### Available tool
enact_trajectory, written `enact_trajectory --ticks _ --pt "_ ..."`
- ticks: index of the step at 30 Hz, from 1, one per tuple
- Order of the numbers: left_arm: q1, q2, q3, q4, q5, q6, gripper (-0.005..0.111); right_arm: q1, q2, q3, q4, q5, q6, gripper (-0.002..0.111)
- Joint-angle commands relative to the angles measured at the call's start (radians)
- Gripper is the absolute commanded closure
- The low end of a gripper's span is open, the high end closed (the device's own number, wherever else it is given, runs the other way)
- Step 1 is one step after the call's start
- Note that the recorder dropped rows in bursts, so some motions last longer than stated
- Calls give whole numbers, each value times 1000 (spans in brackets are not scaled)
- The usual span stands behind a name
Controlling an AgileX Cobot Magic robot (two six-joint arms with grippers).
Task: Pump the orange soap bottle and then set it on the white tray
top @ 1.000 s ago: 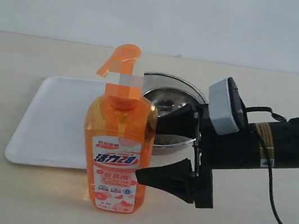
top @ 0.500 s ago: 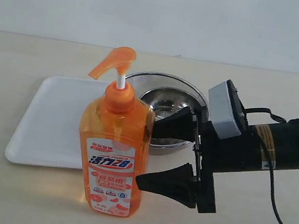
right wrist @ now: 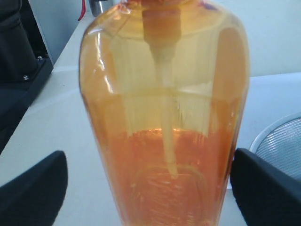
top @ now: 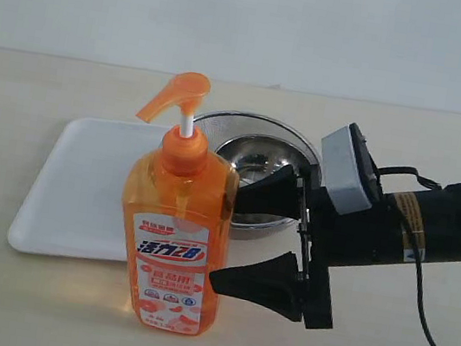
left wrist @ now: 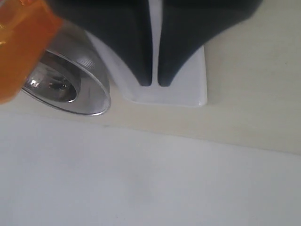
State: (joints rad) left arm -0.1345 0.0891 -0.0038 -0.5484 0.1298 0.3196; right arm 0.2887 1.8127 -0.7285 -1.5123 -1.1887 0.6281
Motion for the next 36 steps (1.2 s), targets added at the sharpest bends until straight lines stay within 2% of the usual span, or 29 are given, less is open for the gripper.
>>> enact_trajectory --ticks 1,7,12,16,21,23,25,27,29,31,32,34,36 --pt "-54 31 4 -20 -9 10 102 0 0 -3 -10 -11 -3 26" --pt "-108 65 -74 -20 -9 55 102 0 0 -3 -10 -11 -4 26" --pt "-108 159 -127 -20 7 76 102 0 0 -3 -10 -11 -4 26" --pt "-108 249 -201 -20 12 155 102 0 0 -3 -10 -11 -4 26" --pt "-108 411 -296 -20 4 238 102 0 0 -3 -12 -11 -4 26" --pt "-108 526 -340 -20 45 264 102 0 0 -3 -12 -10 -6 26" --pt "-111 635 -385 -35 94 360 102 0 0 -3 -12 -10 -6 26" --pt "-131 731 -426 -195 116 600 102 0 0 -3 -12 -10 -6 26" --pt "-175 815 -466 -527 185 1042 102 0 0 -3 -12 -8 -6 26" --pt "-180 875 -466 -896 230 1405 102 0 0 -3 -12 -8 -9 26" --pt "-180 908 -463 -1033 253 1565 102 0 0 -3 -12 -8 -9 26" --pt "-178 962 -454 -1196 326 1801 102 0 0 -3 -12 -8 -9 26" --pt "-178 1013 -450 -1196 335 1812 102 0 0 -3 -12 -8 -9 26"
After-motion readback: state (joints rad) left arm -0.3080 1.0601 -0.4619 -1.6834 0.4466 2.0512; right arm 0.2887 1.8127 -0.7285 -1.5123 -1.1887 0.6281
